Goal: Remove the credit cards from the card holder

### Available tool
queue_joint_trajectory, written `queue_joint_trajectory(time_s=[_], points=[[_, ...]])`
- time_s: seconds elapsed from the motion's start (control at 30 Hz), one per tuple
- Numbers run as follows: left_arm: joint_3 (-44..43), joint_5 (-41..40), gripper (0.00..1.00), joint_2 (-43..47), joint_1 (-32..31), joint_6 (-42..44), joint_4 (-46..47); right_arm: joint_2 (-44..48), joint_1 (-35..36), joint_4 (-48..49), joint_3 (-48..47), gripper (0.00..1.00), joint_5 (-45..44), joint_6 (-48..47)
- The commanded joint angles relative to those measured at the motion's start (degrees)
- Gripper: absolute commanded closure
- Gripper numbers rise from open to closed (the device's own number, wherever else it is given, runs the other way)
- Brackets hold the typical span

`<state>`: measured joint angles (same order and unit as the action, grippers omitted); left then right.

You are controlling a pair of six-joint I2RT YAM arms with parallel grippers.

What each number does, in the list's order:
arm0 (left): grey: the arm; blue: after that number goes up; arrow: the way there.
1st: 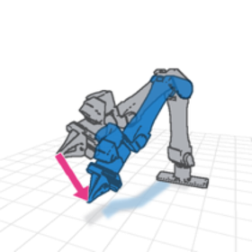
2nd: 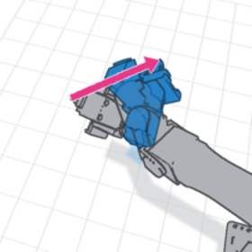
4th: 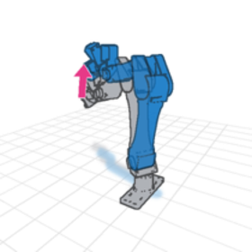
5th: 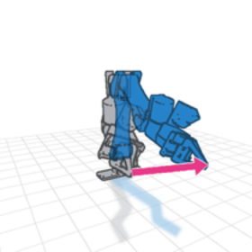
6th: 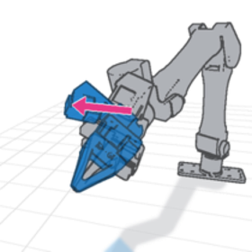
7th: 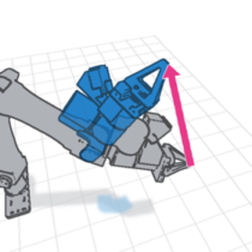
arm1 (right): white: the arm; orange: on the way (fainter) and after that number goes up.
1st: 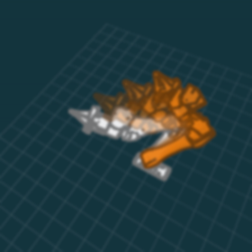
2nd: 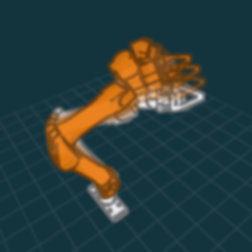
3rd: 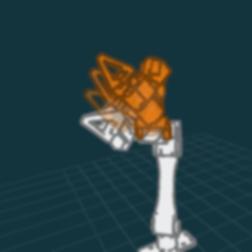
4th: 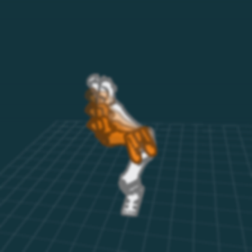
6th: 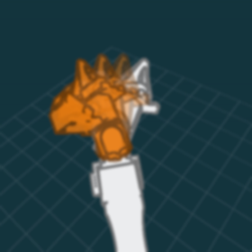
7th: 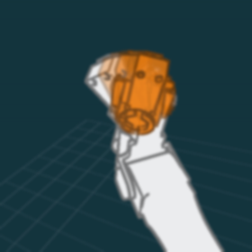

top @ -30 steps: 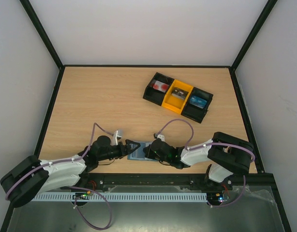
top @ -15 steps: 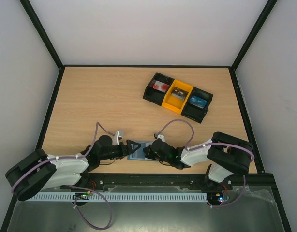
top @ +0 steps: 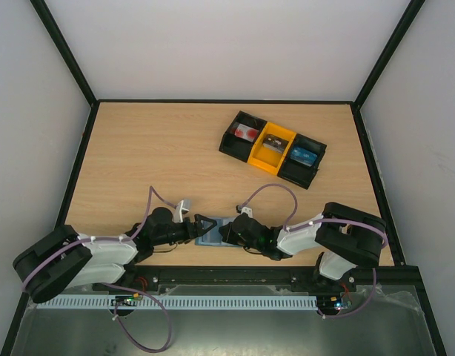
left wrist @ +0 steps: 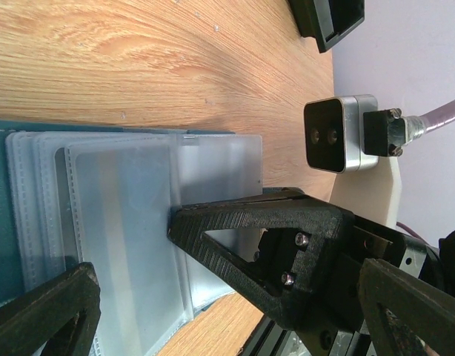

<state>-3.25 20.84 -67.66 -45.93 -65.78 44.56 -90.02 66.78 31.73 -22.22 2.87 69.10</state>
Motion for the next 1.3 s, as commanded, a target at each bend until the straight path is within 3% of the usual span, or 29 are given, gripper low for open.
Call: queue_joint_trajectory(time_s=[0.0, 0.53, 0.83, 1.03, 1.27], points=[[0.5, 0.6, 0.04, -0.1, 0.1, 1.2, -0.4, -1.7, 0.5, -5.0, 1.7, 0.98, 0.3, 0.4], [1.7, -1.1, 0.03, 2.4, 0.2, 2.0, -3.8, 0.0, 0.6, -7.8, 0.6, 0.88, 0.4, 0.1], [1.9, -1.5, 0.03, 3.8, 0.2, 2.1, -4.6, 2.9, 0.6, -12.1, 0.3, 0.89, -1.5, -0.5], [2.0, -1.7, 0.03, 4.0, 0.2, 2.1, -4.7, 0.2, 0.6, -9.0, 0.8, 0.91, 0.4, -0.2], [1.9, -1.3, 0.02, 4.4, 0.1, 2.0, -4.4, -1.0, 0.7, -8.9, 1.9, 0.98, -0.1, 0.4]])
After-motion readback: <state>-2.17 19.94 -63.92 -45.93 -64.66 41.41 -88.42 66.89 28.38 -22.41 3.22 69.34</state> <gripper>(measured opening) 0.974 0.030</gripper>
